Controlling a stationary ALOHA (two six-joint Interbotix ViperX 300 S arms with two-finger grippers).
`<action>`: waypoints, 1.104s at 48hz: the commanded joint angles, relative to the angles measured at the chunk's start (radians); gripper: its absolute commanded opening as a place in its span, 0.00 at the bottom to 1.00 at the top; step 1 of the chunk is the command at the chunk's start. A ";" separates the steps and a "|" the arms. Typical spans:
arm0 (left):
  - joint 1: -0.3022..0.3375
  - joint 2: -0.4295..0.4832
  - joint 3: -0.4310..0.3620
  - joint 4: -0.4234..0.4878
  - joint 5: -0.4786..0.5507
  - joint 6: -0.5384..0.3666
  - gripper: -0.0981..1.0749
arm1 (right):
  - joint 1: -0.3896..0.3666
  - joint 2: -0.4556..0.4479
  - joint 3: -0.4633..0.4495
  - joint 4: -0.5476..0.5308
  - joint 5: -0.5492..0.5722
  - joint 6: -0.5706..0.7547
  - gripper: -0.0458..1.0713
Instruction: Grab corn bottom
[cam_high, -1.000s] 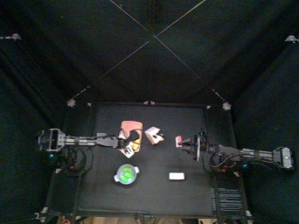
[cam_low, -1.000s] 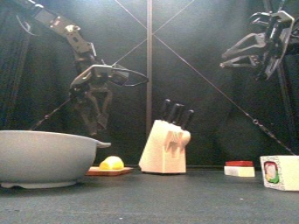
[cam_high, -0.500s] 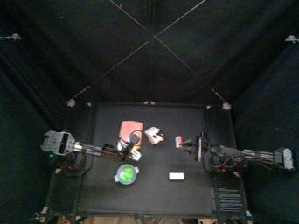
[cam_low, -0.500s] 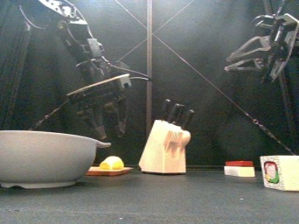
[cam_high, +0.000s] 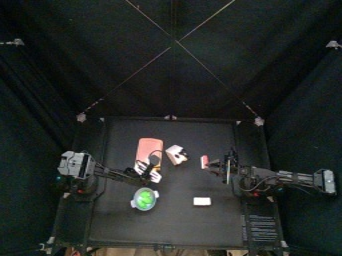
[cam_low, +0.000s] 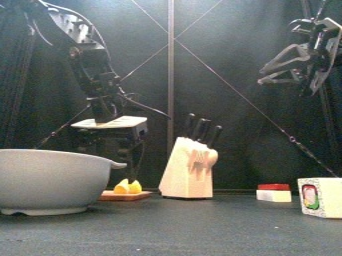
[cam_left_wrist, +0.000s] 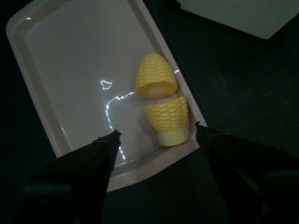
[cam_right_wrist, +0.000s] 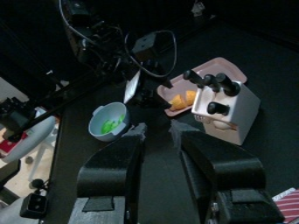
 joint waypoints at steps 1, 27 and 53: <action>0.009 -0.005 -0.025 0.005 -0.003 -0.005 0.92 | -0.009 0.011 -0.008 0.000 -0.002 -0.003 0.67; 0.049 0.029 -0.038 0.003 -0.051 -0.006 0.92 | -0.037 0.011 -0.002 -0.005 0.000 -0.002 0.67; 0.051 0.038 -0.041 0.003 -0.071 -0.006 0.64 | -0.048 0.011 0.003 -0.003 0.000 -0.002 0.67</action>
